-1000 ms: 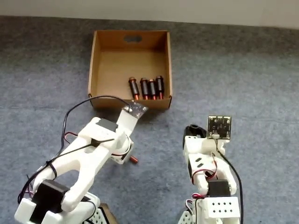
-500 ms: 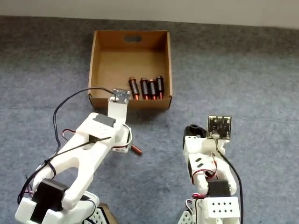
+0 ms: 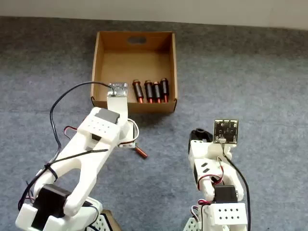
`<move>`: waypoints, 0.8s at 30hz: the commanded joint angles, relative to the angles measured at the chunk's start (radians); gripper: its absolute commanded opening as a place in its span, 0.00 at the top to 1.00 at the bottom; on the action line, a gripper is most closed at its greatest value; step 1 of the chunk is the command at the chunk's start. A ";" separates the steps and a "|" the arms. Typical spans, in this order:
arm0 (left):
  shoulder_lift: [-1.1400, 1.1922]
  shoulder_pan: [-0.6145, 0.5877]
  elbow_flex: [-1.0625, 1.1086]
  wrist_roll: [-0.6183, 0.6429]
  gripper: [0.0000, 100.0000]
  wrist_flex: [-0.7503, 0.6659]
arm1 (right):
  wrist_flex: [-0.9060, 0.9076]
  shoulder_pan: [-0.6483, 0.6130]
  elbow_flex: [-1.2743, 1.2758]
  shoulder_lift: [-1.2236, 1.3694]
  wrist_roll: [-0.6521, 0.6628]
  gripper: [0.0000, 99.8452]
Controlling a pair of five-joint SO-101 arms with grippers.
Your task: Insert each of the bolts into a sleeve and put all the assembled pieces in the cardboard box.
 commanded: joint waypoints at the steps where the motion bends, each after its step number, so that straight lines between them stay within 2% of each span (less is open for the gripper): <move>1: -0.024 -0.005 -0.039 0.009 0.86 0.005 | -0.018 0.010 -0.010 -0.012 -0.003 0.99; 8: -0.022 0.058 -0.036 0.011 0.86 -0.009 | -0.018 0.010 -0.008 -0.012 -0.003 0.99; 17: -0.022 0.048 -0.036 0.017 0.86 -0.078 | -0.018 0.010 -0.008 -0.012 -0.003 0.99; 20: -0.022 0.042 -0.035 0.109 0.83 -0.078 | -0.018 0.010 -0.008 -0.012 -0.003 0.99; 24: -0.022 0.047 -0.002 0.192 0.74 -0.078 | -0.018 0.010 -0.008 -0.012 -0.003 0.99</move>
